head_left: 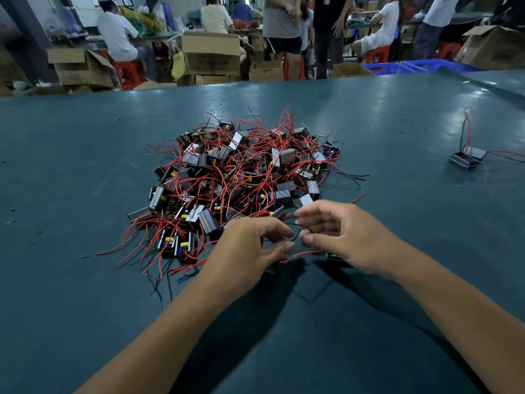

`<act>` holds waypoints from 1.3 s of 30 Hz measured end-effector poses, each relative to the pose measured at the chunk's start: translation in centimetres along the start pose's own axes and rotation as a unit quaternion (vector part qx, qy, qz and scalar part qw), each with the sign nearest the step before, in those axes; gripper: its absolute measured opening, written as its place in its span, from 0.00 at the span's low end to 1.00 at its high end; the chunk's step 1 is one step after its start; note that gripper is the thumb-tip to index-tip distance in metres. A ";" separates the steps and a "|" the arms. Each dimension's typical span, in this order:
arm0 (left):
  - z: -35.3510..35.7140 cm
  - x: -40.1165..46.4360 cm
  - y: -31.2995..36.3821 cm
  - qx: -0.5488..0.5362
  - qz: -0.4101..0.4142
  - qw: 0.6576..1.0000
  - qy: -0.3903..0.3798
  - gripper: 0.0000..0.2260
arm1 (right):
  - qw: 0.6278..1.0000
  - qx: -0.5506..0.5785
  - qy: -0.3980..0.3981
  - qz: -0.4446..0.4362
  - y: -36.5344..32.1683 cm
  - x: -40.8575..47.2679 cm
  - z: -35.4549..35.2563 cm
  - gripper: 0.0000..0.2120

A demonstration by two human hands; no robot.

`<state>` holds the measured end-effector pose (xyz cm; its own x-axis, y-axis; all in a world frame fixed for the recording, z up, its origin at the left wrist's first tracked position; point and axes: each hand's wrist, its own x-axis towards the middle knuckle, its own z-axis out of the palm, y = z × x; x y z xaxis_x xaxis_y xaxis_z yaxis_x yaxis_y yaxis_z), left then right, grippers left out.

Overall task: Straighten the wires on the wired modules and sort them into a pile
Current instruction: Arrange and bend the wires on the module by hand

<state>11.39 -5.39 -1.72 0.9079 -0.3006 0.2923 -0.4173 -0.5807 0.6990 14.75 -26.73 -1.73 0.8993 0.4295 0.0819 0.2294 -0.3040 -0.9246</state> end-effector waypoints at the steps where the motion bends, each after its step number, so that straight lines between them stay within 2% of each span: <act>1: 0.1 0.0 0.0 0.003 0.005 1.000 0.002 0.03 | 1.000 -0.003 -0.010 0.010 0.0 -0.1 0.0 0.14; 8: 0.3 -0.1 -0.2 -0.005 -0.007 1.000 0.013 0.04 | 0.997 -0.033 0.069 -0.004 0.0 0.0 0.1 0.04; 15: 0.0 0.0 0.2 0.004 0.011 1.000 0.011 0.03 | 0.994 -0.078 0.066 -0.043 0.3 -0.2 0.1 0.06; 18: 0.0 0.1 0.4 0.022 0.025 0.999 0.009 0.03 | 0.996 -0.051 0.057 -0.049 0.0 -0.2 0.2 0.02; 21: 0.2 0.2 0.5 0.033 0.032 0.999 0.007 0.03 | 0.997 -0.021 0.036 -0.067 -0.3 -0.5 0.4 0.07; 24: 0.2 0.1 0.5 0.035 0.037 0.999 0.012 0.03 | 0.994 -0.041 0.050 -0.083 -0.3 -0.6 0.7 0.05; 28: 0.1 0.1 0.4 0.032 0.038 0.999 0.014 0.03 | 0.993 -0.039 0.090 -0.059 0.0 -0.6 0.9 0.07; 35: 0.1 0.1 0.3 0.036 0.038 0.999 0.009 0.04 | 0.996 -0.005 0.085 -0.025 -0.3 -0.5 0.8 0.10; 39: 0.2 0.1 0.2 0.039 0.023 0.999 0.009 0.03 | 0.996 -0.004 0.086 -0.029 -0.2 -0.3 0.7 0.07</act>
<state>11.37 -5.64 -1.69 0.8884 -0.3146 0.3344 -0.4591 -0.6238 0.6326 14.11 -26.18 -1.82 0.9350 0.2941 0.1980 0.2849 -0.2909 -0.9134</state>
